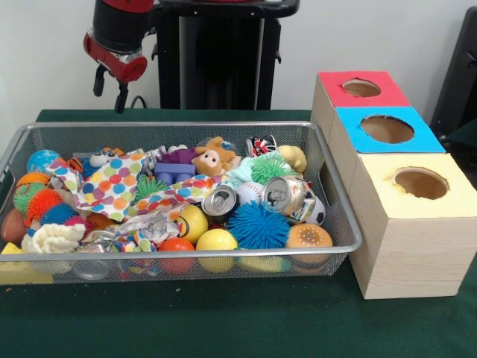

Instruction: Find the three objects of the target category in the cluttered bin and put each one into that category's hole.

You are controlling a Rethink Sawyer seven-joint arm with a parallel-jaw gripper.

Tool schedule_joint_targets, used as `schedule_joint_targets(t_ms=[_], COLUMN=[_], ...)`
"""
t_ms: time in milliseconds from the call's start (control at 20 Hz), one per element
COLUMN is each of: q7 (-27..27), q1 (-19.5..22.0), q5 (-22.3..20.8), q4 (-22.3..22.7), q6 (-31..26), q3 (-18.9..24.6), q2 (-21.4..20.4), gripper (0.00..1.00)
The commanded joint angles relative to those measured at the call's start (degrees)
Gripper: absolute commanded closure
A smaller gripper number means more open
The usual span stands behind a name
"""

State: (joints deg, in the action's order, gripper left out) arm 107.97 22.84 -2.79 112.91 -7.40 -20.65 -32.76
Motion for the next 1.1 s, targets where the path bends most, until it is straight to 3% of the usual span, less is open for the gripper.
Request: schedule_joint_targets(t_ms=[50,450,800,1100], q7=[7.7,16.4,21.4,23.5], q1=[1.2,-1.7,-8.0,-11.8], q5=[1.7,10.4,20.7,25.6], q4=[-0.5,2.1,0.0,-1.9], q6=[-2.9,-5.7,-14.3,-18.8], q3=[6.6,5.1,1.5,-1.6], q2=[2.0,1.2,1.6,2.3], gripper=[0.0,0.0,0.0,0.0])
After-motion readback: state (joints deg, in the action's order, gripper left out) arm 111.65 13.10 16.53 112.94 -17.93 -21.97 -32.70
